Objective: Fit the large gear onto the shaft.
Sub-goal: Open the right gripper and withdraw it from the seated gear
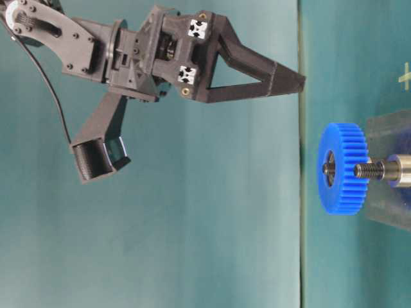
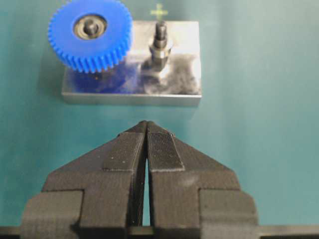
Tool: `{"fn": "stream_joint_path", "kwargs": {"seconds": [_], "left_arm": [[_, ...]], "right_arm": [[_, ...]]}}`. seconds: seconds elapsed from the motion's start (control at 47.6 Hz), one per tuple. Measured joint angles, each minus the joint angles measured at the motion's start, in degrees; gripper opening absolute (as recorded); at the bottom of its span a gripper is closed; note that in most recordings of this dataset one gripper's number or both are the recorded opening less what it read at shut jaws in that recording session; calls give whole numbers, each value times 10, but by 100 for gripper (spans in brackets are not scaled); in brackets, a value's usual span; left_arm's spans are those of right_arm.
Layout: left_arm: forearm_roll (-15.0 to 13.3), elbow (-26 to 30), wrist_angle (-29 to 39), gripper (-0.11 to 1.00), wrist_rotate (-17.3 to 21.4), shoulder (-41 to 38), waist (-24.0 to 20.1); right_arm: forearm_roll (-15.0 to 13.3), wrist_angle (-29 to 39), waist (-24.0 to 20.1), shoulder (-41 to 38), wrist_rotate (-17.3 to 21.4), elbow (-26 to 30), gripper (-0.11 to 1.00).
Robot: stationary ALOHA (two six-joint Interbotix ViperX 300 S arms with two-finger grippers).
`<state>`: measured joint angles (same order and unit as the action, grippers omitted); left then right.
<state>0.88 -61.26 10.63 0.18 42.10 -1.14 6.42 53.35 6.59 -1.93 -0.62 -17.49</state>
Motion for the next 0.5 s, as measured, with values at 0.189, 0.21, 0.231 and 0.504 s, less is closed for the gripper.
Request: {"fn": "stream_joint_path", "kwargs": {"seconds": [0.189, 0.21, 0.231, 0.504], "left_arm": [[-1, -1, 3, 0, -4, -2, 0], [0, 0, 3, 0, -7, -2, 0], [0, -1, 4, 0, -10, -2, 0], [-1, -1, 9, 0, -19, -8, 0]], "right_arm": [[0, 0, 0, 0, 0, -2, 79], [-1, 0, 0, 0, 0, -2, 79], [-1, 0, 0, 0, 0, -2, 79], [0, 0, -1, 0, 0, -2, 79]]}}
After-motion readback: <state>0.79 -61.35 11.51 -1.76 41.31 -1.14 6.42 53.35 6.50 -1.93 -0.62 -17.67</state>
